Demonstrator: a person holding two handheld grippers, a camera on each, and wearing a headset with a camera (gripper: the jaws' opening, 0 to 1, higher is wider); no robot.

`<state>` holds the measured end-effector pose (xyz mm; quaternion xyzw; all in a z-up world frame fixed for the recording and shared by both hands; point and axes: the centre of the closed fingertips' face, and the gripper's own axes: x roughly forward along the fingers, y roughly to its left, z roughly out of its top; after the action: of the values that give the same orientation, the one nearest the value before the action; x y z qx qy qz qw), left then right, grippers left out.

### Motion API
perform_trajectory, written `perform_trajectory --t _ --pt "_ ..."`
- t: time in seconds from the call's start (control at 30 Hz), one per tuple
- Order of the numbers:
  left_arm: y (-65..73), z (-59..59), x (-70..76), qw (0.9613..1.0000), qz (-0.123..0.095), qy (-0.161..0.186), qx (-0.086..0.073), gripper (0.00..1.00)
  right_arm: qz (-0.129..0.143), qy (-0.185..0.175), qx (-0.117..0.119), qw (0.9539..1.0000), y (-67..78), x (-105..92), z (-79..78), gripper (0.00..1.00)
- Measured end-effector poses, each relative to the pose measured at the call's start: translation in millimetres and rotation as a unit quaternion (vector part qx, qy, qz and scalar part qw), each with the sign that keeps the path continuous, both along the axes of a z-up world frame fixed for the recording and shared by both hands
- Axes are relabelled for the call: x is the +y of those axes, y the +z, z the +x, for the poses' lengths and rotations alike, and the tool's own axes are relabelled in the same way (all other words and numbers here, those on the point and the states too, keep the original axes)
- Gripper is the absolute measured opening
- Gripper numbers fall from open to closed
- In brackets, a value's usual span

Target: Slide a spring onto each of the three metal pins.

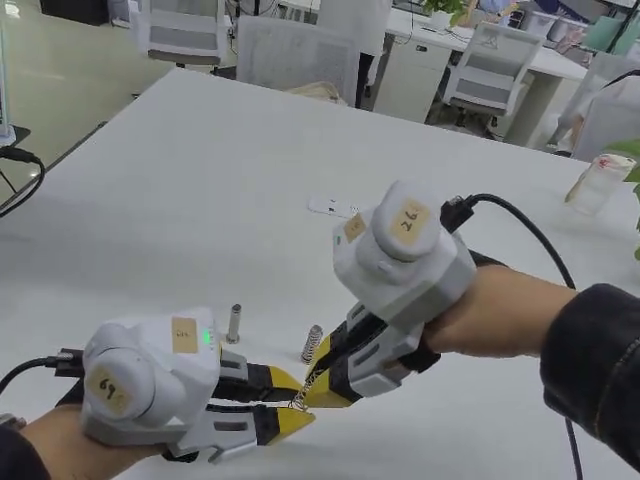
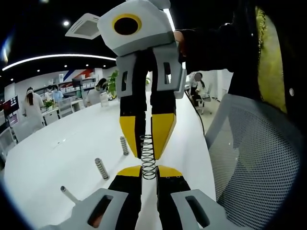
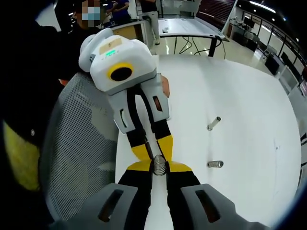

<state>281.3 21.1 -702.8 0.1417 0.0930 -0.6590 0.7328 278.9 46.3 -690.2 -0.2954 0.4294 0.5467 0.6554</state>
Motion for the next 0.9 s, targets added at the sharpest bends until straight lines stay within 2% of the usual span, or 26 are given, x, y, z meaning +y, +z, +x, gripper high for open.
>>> perform_trajectory --t 0.1,0.9 --pt "0.7 0.7 1.2 1.0000 -0.003 0.001 -0.005 0.03 -0.006 0.007 0.000 1.0000 1.5 3.0 0.9 0.08" --pt "-0.7 6.3 8.0 0.9997 -0.016 0.018 -0.002 0.03 -0.034 0.029 0.001 0.9990 -1.3 11.5 5.9 0.08"
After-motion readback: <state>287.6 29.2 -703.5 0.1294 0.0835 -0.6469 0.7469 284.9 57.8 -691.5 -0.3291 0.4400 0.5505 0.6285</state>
